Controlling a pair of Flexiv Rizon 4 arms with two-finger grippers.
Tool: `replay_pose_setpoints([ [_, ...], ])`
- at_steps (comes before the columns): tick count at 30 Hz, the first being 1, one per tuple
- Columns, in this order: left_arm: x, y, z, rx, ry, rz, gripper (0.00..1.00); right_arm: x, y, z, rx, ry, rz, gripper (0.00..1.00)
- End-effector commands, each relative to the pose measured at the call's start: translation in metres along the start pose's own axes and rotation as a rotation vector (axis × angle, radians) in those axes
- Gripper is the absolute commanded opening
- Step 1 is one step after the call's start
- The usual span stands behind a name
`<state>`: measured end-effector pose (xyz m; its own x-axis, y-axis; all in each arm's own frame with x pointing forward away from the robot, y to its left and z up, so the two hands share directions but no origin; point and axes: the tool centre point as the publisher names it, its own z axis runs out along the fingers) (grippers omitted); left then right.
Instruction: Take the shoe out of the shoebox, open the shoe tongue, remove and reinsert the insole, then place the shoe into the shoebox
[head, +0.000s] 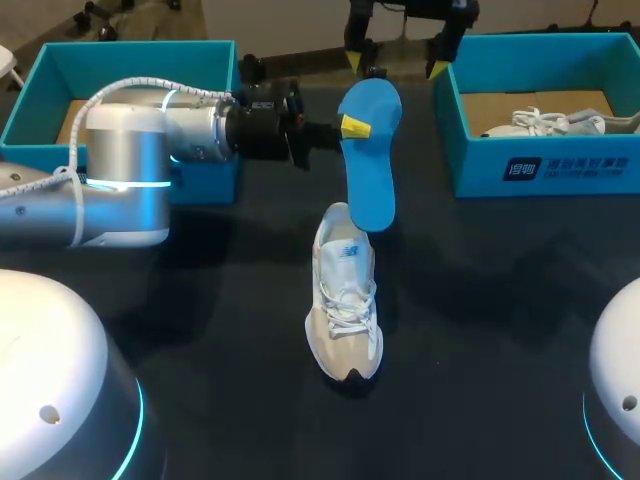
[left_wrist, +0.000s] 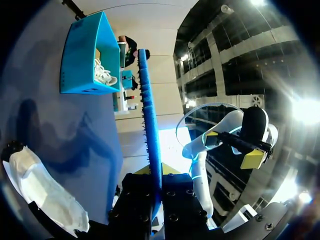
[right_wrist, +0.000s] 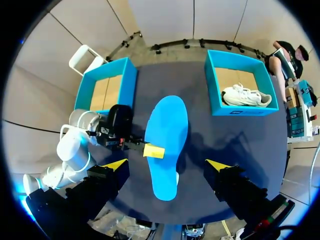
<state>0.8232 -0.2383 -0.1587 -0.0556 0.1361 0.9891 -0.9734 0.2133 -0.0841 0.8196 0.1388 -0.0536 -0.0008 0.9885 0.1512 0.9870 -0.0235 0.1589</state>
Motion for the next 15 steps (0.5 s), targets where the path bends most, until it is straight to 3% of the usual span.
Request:
replay_pose_setpoints([
  [1, 0.0, 0.001, 0.0, 0.001, -0.002, 0.001, 0.0, -0.001, 0.0, 0.0, -0.001, 0.006, 0.001, 1.0],
  [9, 0.0, 0.001, 0.0, 0.001, -0.002, 0.001, 0.0, -0.021, -0.005, -0.001, -0.024, 0.215, -0.005, 1.0],
  [15, 0.0, 0.001, 0.0, 0.001, -0.002, 0.001, 0.0, -0.037, -0.007, 0.0, -0.021, 0.313, -0.002, 1.0],
])
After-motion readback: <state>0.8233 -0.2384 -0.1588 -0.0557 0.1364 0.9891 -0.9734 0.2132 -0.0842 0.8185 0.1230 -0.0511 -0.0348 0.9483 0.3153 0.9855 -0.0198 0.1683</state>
